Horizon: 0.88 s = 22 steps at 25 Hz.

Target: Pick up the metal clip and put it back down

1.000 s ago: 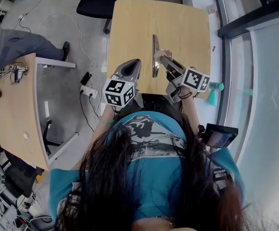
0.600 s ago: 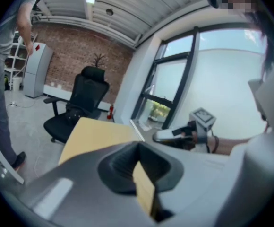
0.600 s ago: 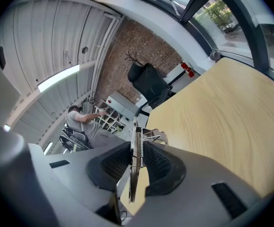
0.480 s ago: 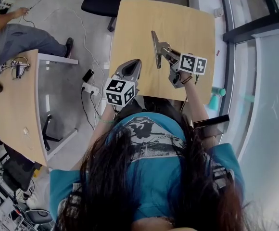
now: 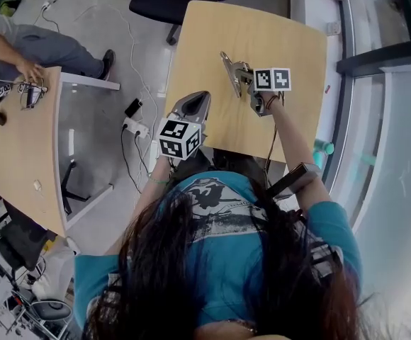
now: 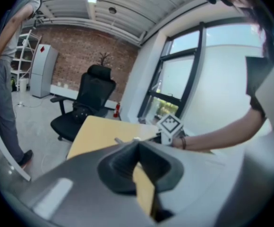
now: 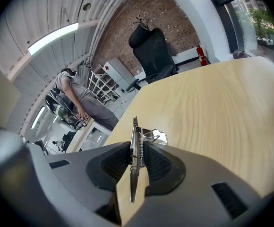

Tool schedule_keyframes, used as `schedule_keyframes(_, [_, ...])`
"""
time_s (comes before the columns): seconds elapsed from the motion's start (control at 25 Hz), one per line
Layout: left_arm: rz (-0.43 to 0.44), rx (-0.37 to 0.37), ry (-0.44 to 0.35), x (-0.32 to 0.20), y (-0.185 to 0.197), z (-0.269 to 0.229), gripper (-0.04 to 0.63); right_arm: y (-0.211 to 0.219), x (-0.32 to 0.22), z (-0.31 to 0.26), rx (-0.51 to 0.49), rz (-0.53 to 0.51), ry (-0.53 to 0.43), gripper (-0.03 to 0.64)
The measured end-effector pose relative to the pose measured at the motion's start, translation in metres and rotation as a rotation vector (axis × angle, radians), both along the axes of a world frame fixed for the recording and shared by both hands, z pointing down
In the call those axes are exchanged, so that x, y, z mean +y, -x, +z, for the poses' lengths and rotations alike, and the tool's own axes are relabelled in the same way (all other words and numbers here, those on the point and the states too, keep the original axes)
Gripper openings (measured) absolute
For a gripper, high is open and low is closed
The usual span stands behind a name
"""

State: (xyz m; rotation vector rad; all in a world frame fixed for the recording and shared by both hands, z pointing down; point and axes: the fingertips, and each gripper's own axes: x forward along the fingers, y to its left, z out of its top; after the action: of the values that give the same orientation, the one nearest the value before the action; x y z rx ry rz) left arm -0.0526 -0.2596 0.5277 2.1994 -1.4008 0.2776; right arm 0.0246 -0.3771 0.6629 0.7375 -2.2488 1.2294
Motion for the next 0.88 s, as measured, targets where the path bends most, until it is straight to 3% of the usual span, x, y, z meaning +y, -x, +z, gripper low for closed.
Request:
schedule_keyframes(0.32, [-0.037,-0.002,0.024,0.005,0.012,0.008,0.002,0.004,-0.004,0.033,0.039,-0.018,0.052,0.095])
schedule_keyframes(0.48, [-0.052,-0.002,0.029,0.007,0.016,0.009,0.003,0.006,-0.005,0.036,0.026,-0.007,0.066,0.095])
schedule_keyframes(0.68, [-0.067,0.004,0.025,0.011,0.021,0.007,0.003,0.006,-0.004,0.041,-0.045,0.059,0.174,0.095])
schedule_keyframes(0.8, [-0.069,0.009,0.026,0.015,0.022,0.007,0.003,0.004,-0.007,0.039,-0.032,0.079,0.147,0.103])
schedule_keyframes(0.88, [-0.065,0.007,0.026,0.019,0.023,0.007,0.002,0.0,-0.01,0.037,-0.002,0.099,0.112,0.143])
